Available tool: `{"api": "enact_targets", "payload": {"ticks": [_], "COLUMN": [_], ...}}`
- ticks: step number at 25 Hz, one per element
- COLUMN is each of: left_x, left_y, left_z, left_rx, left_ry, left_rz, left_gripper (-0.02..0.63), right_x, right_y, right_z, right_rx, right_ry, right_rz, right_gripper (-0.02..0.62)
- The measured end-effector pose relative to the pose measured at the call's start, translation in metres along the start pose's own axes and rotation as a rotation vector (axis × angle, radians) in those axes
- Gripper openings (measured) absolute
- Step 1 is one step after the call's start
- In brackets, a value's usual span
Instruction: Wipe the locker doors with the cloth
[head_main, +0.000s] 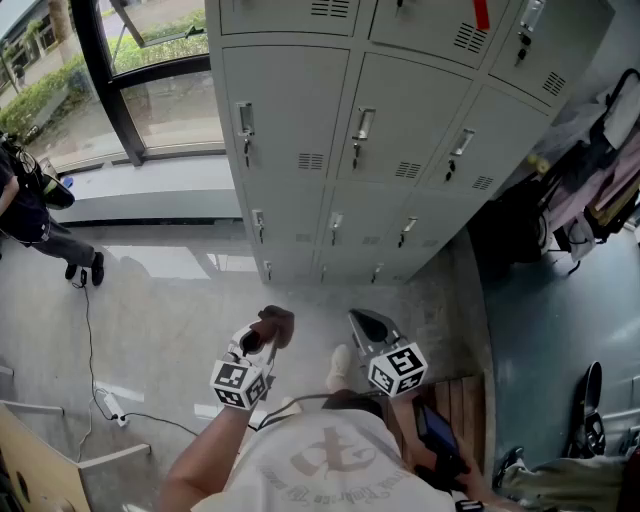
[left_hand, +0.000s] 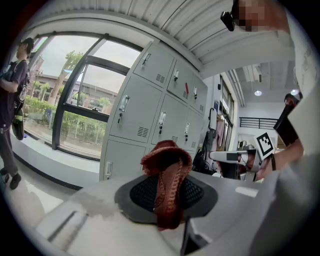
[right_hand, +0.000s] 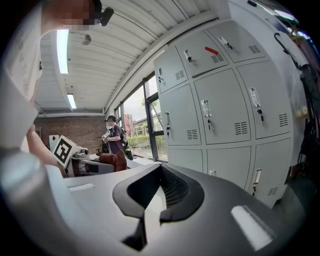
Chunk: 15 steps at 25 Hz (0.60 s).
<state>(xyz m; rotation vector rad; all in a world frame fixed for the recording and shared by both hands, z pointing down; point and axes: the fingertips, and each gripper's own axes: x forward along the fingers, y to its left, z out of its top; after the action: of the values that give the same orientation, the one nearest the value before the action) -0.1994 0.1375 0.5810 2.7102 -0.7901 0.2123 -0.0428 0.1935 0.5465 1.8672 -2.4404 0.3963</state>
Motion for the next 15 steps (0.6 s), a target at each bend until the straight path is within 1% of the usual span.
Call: {"api": "enact_targets", "payload": {"ticks": [6, 10, 15], "left_x": [0.069, 0.123, 0.186], "left_y": [0.008, 0.005, 0.004], "left_z": [0.017, 0.035, 0.059], "left_rx": [0.008, 0.014, 0.017], "left_ry": [0.006, 0.008, -0.006], "left_rz": [0.023, 0.025, 0.046], "left_gripper": [0.087, 0.087, 0.087], "right_x": [0.037, 0.059, 0.081], "right_y": [-0.059, -0.104, -0.153], "right_z": [0.022, 0.039, 0.063], "right_rx": [-0.008, -0.004, -0.015], "right_ry": [-0.022, -0.033, -0.052], "right_rz": [0.04, 0.062, 0.102], "right_gripper": [0.008, 0.008, 0.008]}}
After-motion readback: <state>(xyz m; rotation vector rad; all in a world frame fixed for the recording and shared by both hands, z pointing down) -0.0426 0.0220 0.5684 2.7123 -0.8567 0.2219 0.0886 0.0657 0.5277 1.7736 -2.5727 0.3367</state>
